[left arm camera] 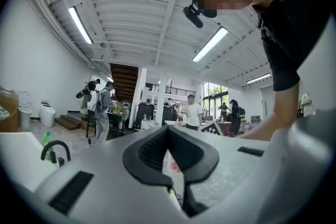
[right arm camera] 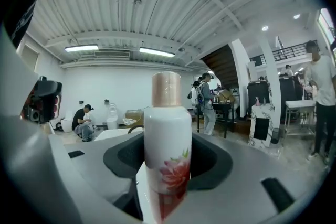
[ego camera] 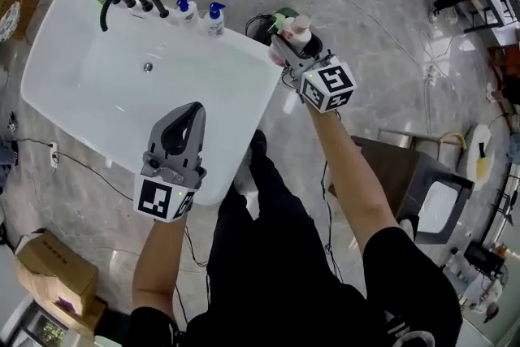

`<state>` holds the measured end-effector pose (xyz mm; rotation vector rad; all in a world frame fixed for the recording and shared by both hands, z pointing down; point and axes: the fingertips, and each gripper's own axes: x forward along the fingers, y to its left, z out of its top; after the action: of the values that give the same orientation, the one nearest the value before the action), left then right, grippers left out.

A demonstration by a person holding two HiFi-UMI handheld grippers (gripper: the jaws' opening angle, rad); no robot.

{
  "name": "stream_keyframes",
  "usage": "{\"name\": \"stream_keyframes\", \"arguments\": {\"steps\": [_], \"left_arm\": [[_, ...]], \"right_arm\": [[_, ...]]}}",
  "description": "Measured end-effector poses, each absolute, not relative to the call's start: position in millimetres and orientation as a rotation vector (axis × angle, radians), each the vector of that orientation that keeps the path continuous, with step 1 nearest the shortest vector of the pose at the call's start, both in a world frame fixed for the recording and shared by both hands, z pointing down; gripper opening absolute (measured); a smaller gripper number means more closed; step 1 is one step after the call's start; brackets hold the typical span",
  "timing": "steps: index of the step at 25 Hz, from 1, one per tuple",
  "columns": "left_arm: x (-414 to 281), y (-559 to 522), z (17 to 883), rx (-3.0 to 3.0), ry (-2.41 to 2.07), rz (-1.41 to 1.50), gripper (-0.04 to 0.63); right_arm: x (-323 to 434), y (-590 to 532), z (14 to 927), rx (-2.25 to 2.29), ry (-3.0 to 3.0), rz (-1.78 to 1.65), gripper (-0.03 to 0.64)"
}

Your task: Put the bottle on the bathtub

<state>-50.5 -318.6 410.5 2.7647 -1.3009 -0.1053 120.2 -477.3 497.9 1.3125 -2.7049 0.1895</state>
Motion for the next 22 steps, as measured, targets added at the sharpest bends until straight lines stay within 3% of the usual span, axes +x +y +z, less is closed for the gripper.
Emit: {"name": "stream_keyframes", "arguments": {"steps": [12, 22], "left_arm": [[-49, -407, 595, 2.789, -1.267, 0.07, 0.009], [-43, -435, 651, 2.744, -1.28, 0.03, 0.009]], "right_arm": [[74, -594, 714, 1.219, -2.662, 0.298, 0.229], [51, -634, 804, 1.201, -2.657, 0.32, 0.229]]}}
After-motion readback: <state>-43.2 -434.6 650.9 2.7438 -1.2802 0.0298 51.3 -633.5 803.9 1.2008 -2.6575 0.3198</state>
